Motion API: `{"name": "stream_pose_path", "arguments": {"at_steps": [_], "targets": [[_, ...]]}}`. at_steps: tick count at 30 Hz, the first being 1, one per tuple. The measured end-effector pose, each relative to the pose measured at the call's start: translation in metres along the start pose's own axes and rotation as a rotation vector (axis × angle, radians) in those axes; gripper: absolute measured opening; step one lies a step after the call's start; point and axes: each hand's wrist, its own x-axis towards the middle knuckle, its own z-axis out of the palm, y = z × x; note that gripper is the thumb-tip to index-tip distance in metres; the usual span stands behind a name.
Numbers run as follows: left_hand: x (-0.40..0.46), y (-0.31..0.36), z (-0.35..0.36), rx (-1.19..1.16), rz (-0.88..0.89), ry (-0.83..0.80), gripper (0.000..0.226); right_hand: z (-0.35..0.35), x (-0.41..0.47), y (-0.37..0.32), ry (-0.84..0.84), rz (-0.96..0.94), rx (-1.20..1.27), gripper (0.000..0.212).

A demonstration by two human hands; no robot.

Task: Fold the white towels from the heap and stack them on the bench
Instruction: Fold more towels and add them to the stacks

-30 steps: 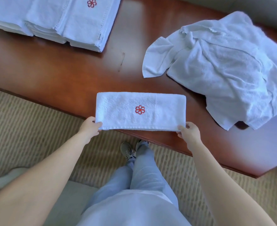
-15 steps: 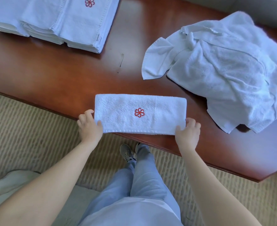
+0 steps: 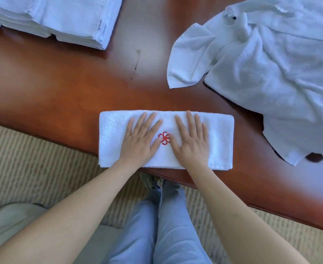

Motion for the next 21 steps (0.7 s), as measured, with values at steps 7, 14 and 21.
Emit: {"name": "stream_pose_path", "arguments": {"at_steps": [7,14,21], "targets": [[-0.030,-0.056,-0.005,0.071,-0.082,0.025,0.066,-0.025,-0.011,0.079,-0.023,0.168,-0.067,0.064],[-0.027,-0.046,-0.019,0.121,-0.128,-0.178,0.074,-0.032,-0.010,0.076,-0.129,0.181,-0.084,0.064],[0.010,0.012,-0.075,0.095,0.001,-0.467,0.062,-0.086,-0.017,0.058,-0.308,0.243,0.014,0.064]]}}
